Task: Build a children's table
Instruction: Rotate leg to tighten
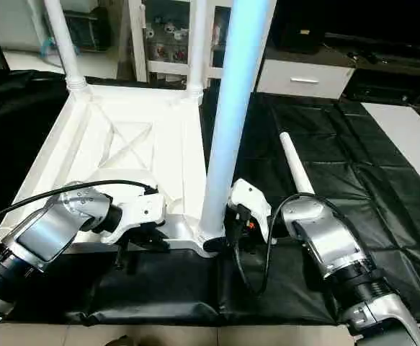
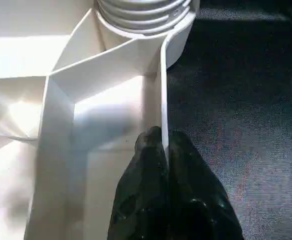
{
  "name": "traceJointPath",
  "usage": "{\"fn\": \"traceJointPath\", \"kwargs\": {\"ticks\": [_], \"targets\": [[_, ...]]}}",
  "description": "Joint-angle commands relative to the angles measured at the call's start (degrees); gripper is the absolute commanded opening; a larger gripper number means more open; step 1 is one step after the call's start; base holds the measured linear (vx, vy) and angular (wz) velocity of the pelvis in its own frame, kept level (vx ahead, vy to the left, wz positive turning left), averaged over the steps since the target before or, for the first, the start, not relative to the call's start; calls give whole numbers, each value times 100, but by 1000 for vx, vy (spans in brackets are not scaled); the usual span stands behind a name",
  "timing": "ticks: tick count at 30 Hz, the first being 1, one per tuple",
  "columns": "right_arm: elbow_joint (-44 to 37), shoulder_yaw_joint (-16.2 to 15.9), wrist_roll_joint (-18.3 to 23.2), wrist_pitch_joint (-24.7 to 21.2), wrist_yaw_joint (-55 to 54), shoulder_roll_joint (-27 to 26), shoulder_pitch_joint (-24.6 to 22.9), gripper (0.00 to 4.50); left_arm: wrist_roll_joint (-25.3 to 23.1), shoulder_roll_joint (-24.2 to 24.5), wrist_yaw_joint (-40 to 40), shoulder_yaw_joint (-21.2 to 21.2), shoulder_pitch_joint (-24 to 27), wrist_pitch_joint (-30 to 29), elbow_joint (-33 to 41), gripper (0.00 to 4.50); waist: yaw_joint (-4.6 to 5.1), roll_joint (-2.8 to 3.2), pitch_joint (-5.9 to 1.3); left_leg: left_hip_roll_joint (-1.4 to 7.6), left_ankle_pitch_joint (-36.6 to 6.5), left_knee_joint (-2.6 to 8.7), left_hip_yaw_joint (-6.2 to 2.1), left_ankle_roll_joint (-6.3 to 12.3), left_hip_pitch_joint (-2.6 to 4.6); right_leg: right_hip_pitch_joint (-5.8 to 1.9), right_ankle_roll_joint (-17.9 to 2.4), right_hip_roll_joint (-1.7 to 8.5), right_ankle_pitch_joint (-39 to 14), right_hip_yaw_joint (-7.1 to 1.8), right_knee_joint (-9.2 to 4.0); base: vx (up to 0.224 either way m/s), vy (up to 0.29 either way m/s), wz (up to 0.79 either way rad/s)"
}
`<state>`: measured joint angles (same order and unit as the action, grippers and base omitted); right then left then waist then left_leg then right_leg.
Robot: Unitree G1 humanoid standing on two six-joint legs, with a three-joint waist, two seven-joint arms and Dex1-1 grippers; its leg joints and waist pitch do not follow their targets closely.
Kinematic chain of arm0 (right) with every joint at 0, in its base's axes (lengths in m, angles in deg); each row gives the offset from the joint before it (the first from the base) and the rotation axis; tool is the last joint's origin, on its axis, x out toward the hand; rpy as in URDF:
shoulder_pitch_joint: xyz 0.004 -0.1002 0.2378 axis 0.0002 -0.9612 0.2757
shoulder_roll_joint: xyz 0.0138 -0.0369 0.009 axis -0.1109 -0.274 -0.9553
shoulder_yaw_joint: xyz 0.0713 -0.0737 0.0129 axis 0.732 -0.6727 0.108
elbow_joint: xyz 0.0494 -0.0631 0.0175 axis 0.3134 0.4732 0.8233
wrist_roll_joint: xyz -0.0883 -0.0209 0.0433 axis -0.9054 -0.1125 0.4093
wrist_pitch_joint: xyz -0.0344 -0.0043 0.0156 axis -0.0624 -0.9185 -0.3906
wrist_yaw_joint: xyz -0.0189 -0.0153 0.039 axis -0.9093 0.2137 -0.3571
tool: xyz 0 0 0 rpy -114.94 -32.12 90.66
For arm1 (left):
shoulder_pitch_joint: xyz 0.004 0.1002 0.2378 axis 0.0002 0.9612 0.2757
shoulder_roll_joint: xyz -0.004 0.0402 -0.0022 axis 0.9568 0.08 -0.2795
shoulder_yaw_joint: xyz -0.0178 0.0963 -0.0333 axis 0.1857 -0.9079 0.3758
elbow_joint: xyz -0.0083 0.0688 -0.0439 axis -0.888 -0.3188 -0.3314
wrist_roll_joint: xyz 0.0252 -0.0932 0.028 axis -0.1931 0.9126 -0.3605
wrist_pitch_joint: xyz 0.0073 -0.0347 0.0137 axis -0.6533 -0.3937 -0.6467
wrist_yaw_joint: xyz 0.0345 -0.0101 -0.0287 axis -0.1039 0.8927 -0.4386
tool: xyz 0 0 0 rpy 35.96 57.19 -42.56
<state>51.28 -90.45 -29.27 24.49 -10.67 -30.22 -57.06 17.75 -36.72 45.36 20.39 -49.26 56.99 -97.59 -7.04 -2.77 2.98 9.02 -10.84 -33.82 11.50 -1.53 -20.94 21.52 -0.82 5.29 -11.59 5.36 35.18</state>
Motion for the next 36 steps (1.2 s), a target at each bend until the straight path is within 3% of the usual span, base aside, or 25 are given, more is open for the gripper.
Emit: {"fn": "traceJointPath", "kwargs": {"ticks": [1,9,12,14,16,17,18,19,20,21,23,24,25,26,27,28,32,34,36], "targets": [[17,-80,-46,98,-50,-128,24,279,-67,-122,140,-396,78,-11,-25,0,27,14,-298,538,-1468,474,-261,-140,134,-151,-1192,550,-1460,-395,-456,0,0,0],[-8,-35,-43,71,-162,-227,-48,277,-98,-128,134,-403,85,-42,-4,0,58,19,-301,536,-1450,477,-262,-132,131,-156,-1200,544,-1390,-399,-453,0,0,0],[205,103,-235,-38,-921,-509,-41,277,-143,-323,-203,-272,50,-214,-129,0,78,8,-286,534,-1495,489,-265,-160,123,-145,-1182,543,-1478,-404,-462,0,0,0],[334,198,-298,-143,-1339,-684,-47,276,-142,-524,-510,-135,12,-333,-258,0,118,13,-238,519,-1887,504,-285,-298,143,-115,-1068,558,-2155,-393,-532,0,0,0],[562,466,-298,-381,-2148,-1078,-82,275,-111,-999,-1206,195,-86,-560,-592,0,184,-6,-212,512,-2605,509,-369,-488,204,-82,-744,596,-3268,-346,-645,0,0,0],[707,661,-301,-482,-2759,-1372,-122,274,-47,-1345,-1647,438,-170,-807,-863,0,231,-11,-230,510,-2693,517,-408,-548,185,-100,-632,609,-3412,-319,-668,0,0,0],[707,661,-301,-482,-2759,-1372,-122,274,-47,-1345,-1647,438,-170,-807,-863,0,250,-6,-235,513,-2723,522,-429,-570,172,-108,-582,610,-3434,-307,-675,0,0,0],[979,942,-405,-469,-3807,-1757,-110,273,-14,-1731,-2247,719,-284,-878,-1270,0,274,-4,-241,520,-2743,550,-463,-588,128,-136,-498,613,-3370,-292,-679,-40,30,-19],[993,954,-410,-466,-3854,-1773,-109,273,-13,-1748,-2273,731,-289,-881,-1287,0,289,24,-246,509,-2735,558,-463,-590,122,-135,-505,603,-3279,-287,-681,-24,35,-20],[1276,1241,-484,-323,-4836,-2147,-66,273,-29,-2128,-2988,1047,-424,-813,-1710,0,336,44,-258,495,-2845,561,-470,-647,138,-110,-523,589,-3101,-263,-702,-24,35,-20],[1397,1402,-496,-153,-5332,-2347,-40,272,-51,-2301,-3339,1181,-495,-738,-1890,0,366,39,-268,491,-2971,568,-496,-682,152,-112,-517,581,-3003,-245,-713,0,0,0],[1416,1430,-497,-120,-5418,-2381,-36,272,-55,-2327,-3395,1199,-506,-725,-1917,0,378,54,-260,481,-3067,566,-476,-637,186,-68,-536,573,-2896,-259,-739,0,0,0],[1579,1697,-479,13,-6111,-2733,24,272,-107,-2589,-3897,1390,-611,-579,-2161,0,368,65,-269,487,-3044,567,-469,-599,205,-70,-573,571,-2705,-276,-736,0,0,0],[1624,1776,-482,38,-6307,-2845,45,272,-126,-2663,-4023,1438,-643,-538,-2231,0,392,65,-258,479,-2995,570,-445,-583,195,-47,-613,563,-2608,-292,-737,0,0,0],[1673,1747,-513,164,-6386,-2972,81,272,-132,-2761,-4220,1508,-679,-458,-2303,0,386,90,-258,475,-3057,574,-442,-596,230,-26,-646,549,-2528,-289,-738,0,0,0],[1715,1692,-542,366,-6398,-3122,128,272,-141,-2855,-4416,1568,-720,-376,-2365,0,380,63,-273,474,-2961,581,-435,-557,217,-58,-653,545,-2372,-292,-720,0,0,0],[1703,1660,-522,722,-6257,-3284,205,270,-170,-2908,-4519,1625,-796,-248,-2464,0,328,64,-288,478,-2196,583,-349,-299,161,-90,-838,553,-1572,-378,-647,0,0,0],[1680,1643,-552,779,-6257,-3250,217,270,-204,-2832,-4433,1576,-801,-232,-2473,0,316,23,-291,482,-1990,574,-313,-197,161,-94,-874,547,-1525,-385,-636,0,0,0],[1621,1649,-550,815,-6251,-3205,192,270,-216,-2769,-4368,1543,-783,-256,-2444,0,292,30,-297,475,-1849,551,-288,-112,162,-88,-889,564,-1708,-405,-652,0,0,0]]}}
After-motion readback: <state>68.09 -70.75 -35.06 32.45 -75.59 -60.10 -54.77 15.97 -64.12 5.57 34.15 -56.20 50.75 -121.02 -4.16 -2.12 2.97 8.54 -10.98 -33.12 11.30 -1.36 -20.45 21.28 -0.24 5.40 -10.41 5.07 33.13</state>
